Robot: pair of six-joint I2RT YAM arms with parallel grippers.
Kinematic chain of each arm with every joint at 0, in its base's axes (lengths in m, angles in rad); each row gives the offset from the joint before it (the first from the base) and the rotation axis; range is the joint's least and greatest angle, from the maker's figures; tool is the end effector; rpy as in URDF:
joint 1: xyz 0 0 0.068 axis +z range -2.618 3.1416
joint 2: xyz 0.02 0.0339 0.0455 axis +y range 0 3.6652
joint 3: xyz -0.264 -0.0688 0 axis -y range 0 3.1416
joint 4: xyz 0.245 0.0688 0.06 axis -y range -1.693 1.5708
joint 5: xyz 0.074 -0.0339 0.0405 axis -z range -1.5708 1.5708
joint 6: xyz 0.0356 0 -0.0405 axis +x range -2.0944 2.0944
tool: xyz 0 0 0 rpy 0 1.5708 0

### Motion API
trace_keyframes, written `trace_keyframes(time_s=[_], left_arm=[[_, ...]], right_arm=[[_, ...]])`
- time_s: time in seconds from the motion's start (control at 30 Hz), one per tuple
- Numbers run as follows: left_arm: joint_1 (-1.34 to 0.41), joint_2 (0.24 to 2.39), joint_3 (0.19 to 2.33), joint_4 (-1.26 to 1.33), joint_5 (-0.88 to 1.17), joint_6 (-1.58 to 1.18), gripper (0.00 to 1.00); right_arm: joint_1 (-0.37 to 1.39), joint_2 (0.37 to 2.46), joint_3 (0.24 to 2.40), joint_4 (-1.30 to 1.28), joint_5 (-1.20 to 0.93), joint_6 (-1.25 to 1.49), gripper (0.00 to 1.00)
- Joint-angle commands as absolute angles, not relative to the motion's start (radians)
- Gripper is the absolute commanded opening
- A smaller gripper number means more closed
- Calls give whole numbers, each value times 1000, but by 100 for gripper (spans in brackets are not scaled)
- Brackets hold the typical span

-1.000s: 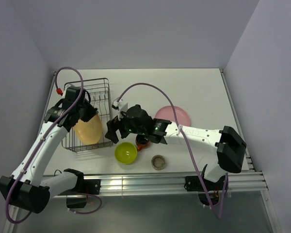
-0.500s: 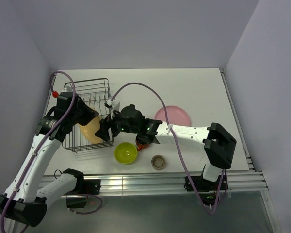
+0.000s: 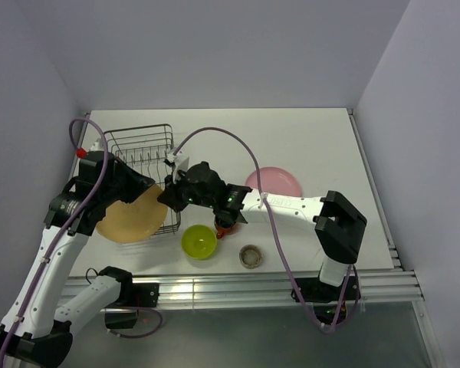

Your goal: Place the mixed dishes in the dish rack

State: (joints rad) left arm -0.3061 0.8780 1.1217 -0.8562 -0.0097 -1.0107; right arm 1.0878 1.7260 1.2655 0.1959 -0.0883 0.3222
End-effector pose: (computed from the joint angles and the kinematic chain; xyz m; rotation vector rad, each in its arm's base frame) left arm 0.1568 -0.0492 0.3710 -0.7920 2.1377 -0.7159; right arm 0.1888 0.3669 0.2906 -0.7980 1.8035 1.0436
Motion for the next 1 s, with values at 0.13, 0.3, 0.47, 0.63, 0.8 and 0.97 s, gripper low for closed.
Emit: trace_keyframes(time_s=[0.13, 0.3, 0.47, 0.63, 0.8, 0.97], left_arm=[[-311, 854, 1149, -871, 71, -997, 0], [-311, 851, 1140, -870, 58, -986, 0], [-311, 850, 1120, -854, 54, -974, 24], [-311, 851, 1086, -862, 26, -971, 66], [-311, 856, 1065, -858, 8, -973, 72], [-311, 871, 1060, -861, 6, -982, 73]], right_arm=[[1111, 1726, 1342, 282, -109, 342, 0], [1129, 1735, 1383, 236, -17, 350, 0], [1147, 1732, 1394, 193, 75, 360, 0], [1167, 1677, 1351, 203, 175, 333, 0], [1213, 1655, 1368, 160, 284, 255, 0], [1270, 1649, 1361, 146, 455, 157, 0]])
